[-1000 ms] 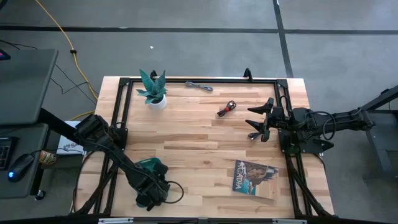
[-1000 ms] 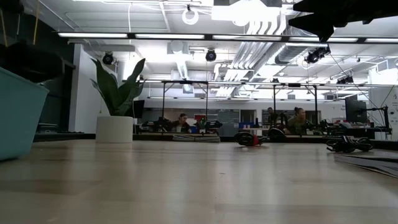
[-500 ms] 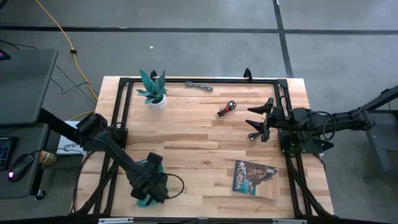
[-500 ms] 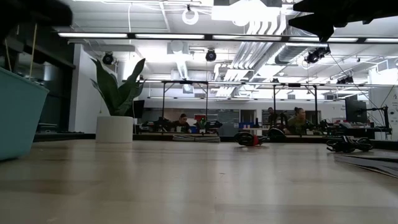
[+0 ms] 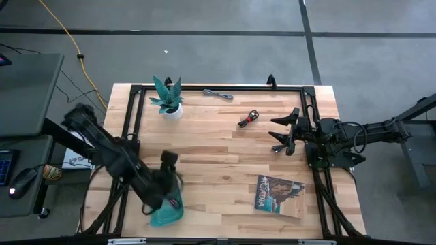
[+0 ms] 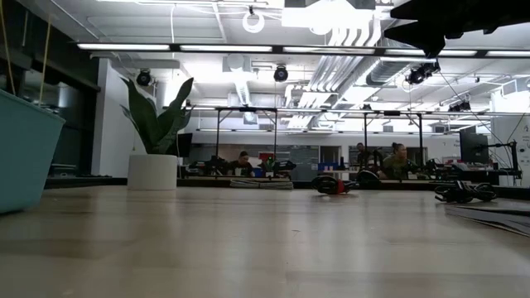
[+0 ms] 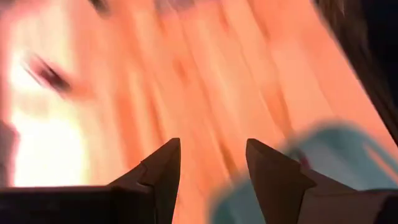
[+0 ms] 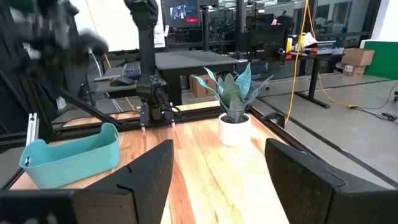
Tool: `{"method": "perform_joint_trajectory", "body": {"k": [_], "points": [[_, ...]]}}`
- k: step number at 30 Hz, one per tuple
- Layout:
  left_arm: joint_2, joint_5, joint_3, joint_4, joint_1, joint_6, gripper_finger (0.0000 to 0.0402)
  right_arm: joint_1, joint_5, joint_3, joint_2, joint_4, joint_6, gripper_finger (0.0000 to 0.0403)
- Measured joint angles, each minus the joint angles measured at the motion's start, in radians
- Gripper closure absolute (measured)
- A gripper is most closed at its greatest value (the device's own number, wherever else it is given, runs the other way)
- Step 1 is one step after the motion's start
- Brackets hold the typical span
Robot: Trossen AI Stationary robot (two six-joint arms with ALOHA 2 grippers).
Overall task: Pick and place USB-C Cables
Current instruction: Put the right black USB cable into the green bin
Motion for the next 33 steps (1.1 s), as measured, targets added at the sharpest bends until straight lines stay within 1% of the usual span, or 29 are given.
{"method": "perform_joint_trajectory", "body": {"k": [2, 5, 7, 9, 13, 17, 19, 21, 23, 27, 29, 33], "points": [[-0.074, -0.045, -0.036, 0.124, 0.036, 0.115, 0.0239, 0.0, 0.0, 0.0, 0.004, 0.0, 0.004, 0.0158], [-0.182, -0.037, -0.106, 0.328, 0.119, 0.281, 0.0239, 0.0, 0.0, 0.0, 0.018, 0.0, 0.004, 0.0158], [-0.244, 0.017, -0.163, 0.464, 0.19, 0.373, 0.0239, 0.0, 0.0, 0.0, 0.028, 0.0, 0.004, 0.0158], [-0.298, 0.097, -0.224, 0.573, 0.276, 0.451, 0.0239, 0.0, 0.0, 0.0, 0.038, 0.0, 0.004, 0.0158], [-0.397, 0.239, -0.358, 0.758, 0.469, 0.522, 0.0239, 0.0, -0.001, 0.0, 0.051, 0.0, 0.004, 0.0158], [-0.488, 0.386, -0.525, 0.976, 0.652, 0.491, 0.0239, 0.0, 0.0, 0.0, 0.048, 0.002, 0.004, 0.0158], [-0.531, 0.473, -0.618, 1.091, 0.716, 0.445, 0.0239, 0.0, 0.0, 0.0, 0.048, 0.011, 0.004, 0.0158], [-0.572, 0.534, -0.71, 1.194, 0.756, 0.39, 0.0239, 0.0, 0.0, 0.0, 0.048, 0.016, -0.001, 0.0158], [-0.604, 0.548, -0.796, 1.3, 0.773, 0.323, 0.0239, 0.0, 0.0, 0.0, 0.048, 0.028, -0.004, 0.0158], [-0.642, 0.546, -0.933, 1.482, 0.763, 0.198, 0.0239, 0.0, 0.001, 0.0, 0.048, 0.058, -0.02, 0.0158], [-0.642, 0.545, -0.985, 1.559, 0.749, 0.186, 0.0239, 0.0, 0.001, 0.0, 0.048, 0.061, -0.027, 0.0158], [-0.641, 0.545, -1.046, 1.634, 0.725, 0.187, 0.0239, 0.0, 0.001, 0.0, 0.048, 0.061, -0.024, 0.0158]]}}
